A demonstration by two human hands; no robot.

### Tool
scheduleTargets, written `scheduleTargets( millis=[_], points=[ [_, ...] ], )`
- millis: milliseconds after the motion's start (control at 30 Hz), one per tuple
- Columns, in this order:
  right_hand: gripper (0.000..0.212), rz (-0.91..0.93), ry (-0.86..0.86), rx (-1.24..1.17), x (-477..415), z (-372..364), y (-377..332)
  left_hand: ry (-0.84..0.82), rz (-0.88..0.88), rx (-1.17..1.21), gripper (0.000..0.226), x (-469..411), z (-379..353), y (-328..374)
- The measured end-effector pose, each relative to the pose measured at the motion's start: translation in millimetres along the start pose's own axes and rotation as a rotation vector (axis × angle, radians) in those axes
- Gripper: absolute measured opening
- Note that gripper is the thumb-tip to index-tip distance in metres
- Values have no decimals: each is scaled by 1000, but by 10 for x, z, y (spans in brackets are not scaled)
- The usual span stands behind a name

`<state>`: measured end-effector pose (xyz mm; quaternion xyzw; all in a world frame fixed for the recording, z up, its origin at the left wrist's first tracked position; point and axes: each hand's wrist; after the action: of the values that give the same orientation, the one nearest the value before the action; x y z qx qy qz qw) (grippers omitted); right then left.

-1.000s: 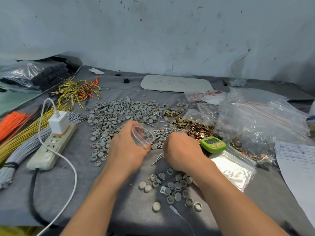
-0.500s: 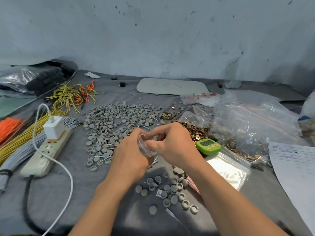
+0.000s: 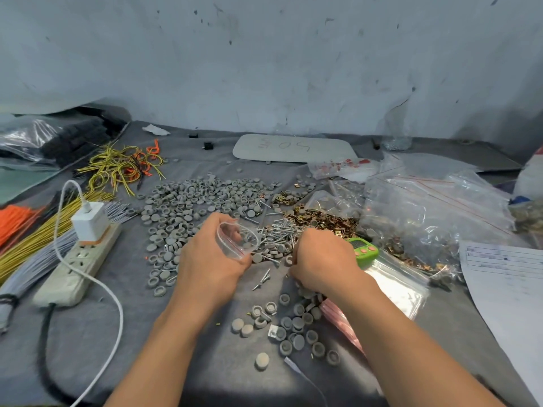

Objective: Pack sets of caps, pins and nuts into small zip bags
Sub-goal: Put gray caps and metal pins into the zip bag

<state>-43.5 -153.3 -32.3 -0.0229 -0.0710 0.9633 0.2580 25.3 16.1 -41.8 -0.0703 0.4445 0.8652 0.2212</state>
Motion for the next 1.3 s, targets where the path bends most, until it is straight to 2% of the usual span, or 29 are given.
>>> scheduleTargets(
  millis=[67, 167, 233, 300, 367, 467, 600, 800, 867, 967, 1067, 1167, 1300],
  points=[
    [25, 5, -1, 32, 7, -56, -11, -11, -8, -37, 45, -1, -2, -9],
    [9, 29, 20, 22, 23, -68, -37, -34, -10, -83, 47, -14, -8, -27],
    [8, 30, 50, -40, 33, -27, -38, -45, -11, -110, 47, -29, -17, -41],
    [9, 34, 109, -200, 33, 47, -29, -61, -14, -152, 47, -32, -31, -55],
    [8, 68, 156, -462, 39, 122, -31, -81, -14, -184, 51, -19, -55, -56],
    [4, 168, 128, -744, 91, 188, -87, -114, -7, -185, 58, 1, -91, -37],
    [3, 269, 79, -702, 143, 171, -211, -142, -35, -131, 57, 7, -89, -34],
    [12, 255, 65, -742, 131, 121, -258, -146, -32, -65, 48, 0, -63, -9],
    [8, 236, 97, -813, 116, 140, -250, -133, -25, -15, 47, -1, -57, -3],
    [8, 137, 244, -886, 35, 192, -130, -82, 9, 63, 40, -11, -42, -1],
    [11, 13, 284, -714, -53, 232, 72, -16, 63, 198, 38, -48, 6, -10],
    [16, -45, 132, -391, -131, 164, 152, 12, 95, 349, 42, -72, 58, -28],
    [12, -54, 23, -98, -168, -16, 58, 53, 83, 365, 43, -92, 57, -75]
  ],
)
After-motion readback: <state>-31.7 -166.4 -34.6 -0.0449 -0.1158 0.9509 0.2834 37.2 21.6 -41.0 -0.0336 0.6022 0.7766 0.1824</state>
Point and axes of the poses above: each hand's wrist, its own x-axis away from the middle knuckle, its own z-axis out of the back of the hand, y = z × x, and after that the axes turned 1 degree about x, right-handed
